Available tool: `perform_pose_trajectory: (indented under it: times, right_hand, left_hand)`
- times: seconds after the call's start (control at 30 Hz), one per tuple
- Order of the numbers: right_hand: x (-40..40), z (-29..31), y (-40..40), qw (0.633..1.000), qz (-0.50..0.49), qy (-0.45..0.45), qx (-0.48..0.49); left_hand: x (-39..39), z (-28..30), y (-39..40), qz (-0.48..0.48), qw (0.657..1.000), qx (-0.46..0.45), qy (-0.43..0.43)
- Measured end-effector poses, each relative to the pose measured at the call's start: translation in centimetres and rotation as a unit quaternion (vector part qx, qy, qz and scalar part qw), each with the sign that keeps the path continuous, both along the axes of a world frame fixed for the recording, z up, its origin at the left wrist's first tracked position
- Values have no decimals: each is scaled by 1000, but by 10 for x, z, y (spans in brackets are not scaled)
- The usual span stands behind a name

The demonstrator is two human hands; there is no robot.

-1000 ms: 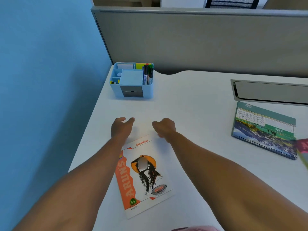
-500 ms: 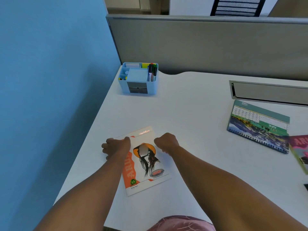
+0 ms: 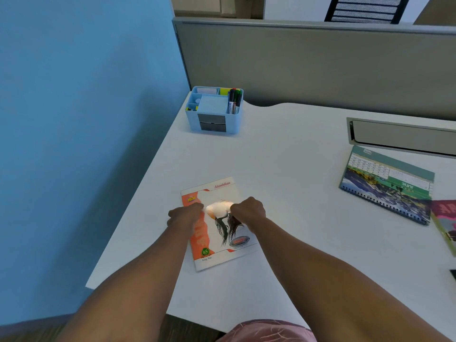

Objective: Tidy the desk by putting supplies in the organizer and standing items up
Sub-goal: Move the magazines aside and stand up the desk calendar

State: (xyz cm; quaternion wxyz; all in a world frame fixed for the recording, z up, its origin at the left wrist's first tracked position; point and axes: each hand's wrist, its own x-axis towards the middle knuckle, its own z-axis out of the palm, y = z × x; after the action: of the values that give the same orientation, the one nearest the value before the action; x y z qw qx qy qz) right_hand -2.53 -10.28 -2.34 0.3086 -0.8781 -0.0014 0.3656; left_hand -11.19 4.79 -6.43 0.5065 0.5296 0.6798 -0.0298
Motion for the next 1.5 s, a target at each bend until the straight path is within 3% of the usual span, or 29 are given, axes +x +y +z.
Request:
perform_pose_trajectory:
  times: [0.2, 0.4, 0.6, 0.7, 0.93, 1.23, 1.4, 1.5]
  right_hand:
    - [7, -7, -16, 998, -45, 41, -5]
    - [29, -4, -54, 996, -88, 14, -24]
    - [55, -4, -105, 985, -160, 25, 56]
    - [67, -6, -131, 985, -160, -19, 65]
    - [84, -11, -173, 981, -181, -66, 33]
    - [100, -24, -206, 974, -220, -46, 36]
    - [105, -17, -226, 964, -260, -46, 35]
    - [113, -16, -244, 949, -311, -48, 31]
  left_hand:
    - [4, 38, -22, -81, 990, -74, -93]
    - [29, 42, -42, -149, 975, -106, -126]
    - [65, 41, -76, -199, 961, -111, -155]
    - [83, 37, -94, -218, 956, -113, -162]
    - [116, 31, -132, -266, 946, -57, -175]
    - [131, 20, -155, -327, 937, 61, -107]
    - [145, 20, -171, -383, 910, 159, -15]
    - [158, 27, -189, -409, 888, 207, -18]
